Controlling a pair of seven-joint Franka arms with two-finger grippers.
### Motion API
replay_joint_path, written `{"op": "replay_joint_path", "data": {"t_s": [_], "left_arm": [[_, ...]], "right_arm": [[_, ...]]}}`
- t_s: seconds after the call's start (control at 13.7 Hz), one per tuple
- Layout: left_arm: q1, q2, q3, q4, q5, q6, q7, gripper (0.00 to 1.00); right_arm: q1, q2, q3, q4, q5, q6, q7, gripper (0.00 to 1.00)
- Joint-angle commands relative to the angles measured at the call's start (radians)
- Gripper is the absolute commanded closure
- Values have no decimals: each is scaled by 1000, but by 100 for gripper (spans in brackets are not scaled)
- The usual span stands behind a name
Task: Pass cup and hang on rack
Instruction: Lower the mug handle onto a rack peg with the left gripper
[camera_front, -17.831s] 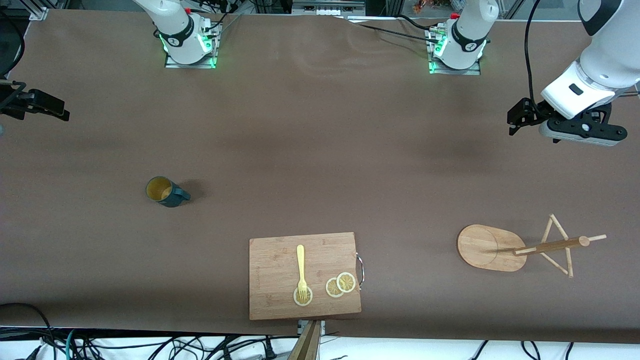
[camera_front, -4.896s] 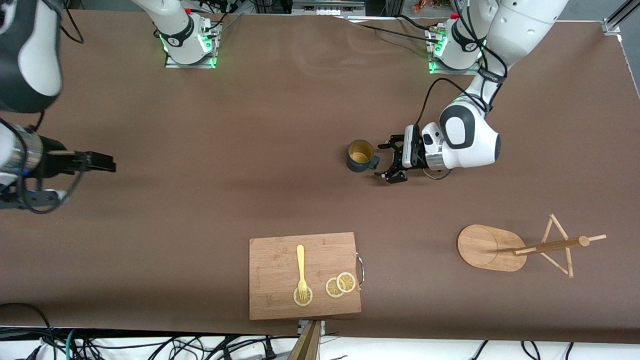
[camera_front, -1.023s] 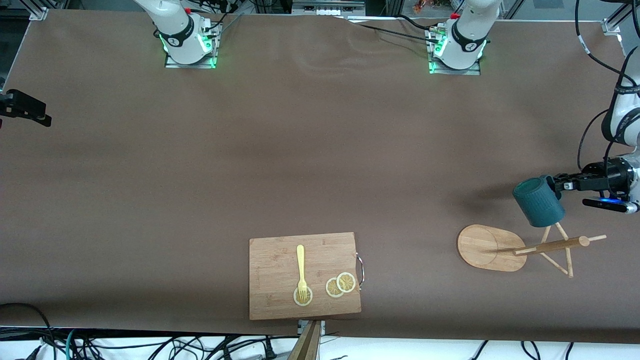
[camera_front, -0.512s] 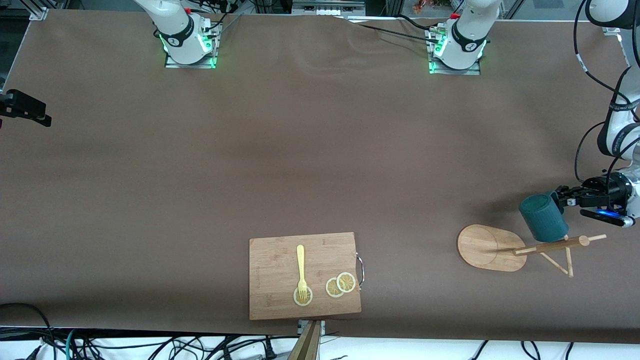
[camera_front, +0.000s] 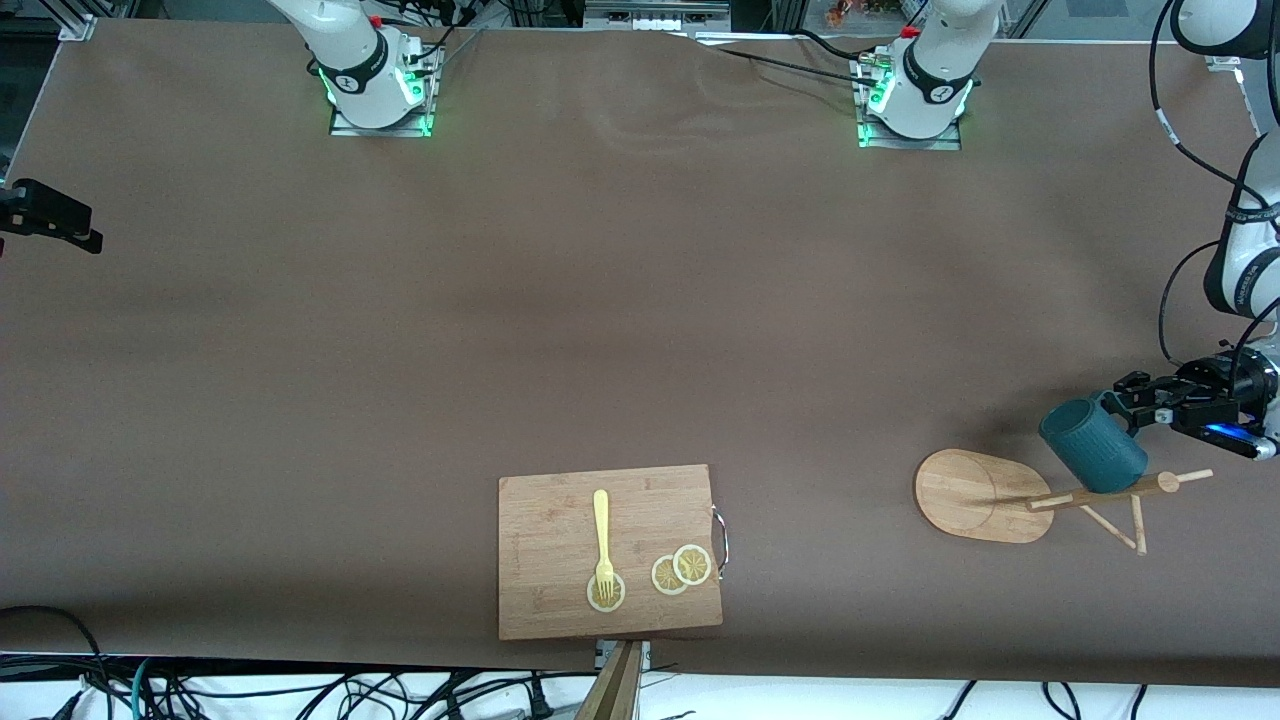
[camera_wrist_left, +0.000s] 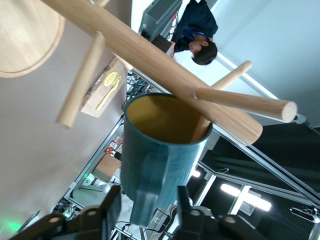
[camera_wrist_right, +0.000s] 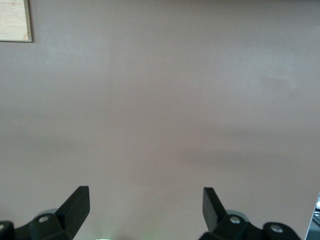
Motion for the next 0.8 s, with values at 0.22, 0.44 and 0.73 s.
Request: {"op": "replay_joint_path", "data": {"t_s": [0.22,0.44,0.73], "left_arm": [[-16,-88,0,107,378,-5,-28,0],[-115,-209,0,105,639,24,-31,0],[-311,-381,-5,85,1040,77,-36,0]], "right_arm": [[-12,-8,8,-6,-7,1,-3,0],[-12,-8,8,-6,-7,3,-3,0],[-12,-8,8,-5,-7,3,-3,0]]}}
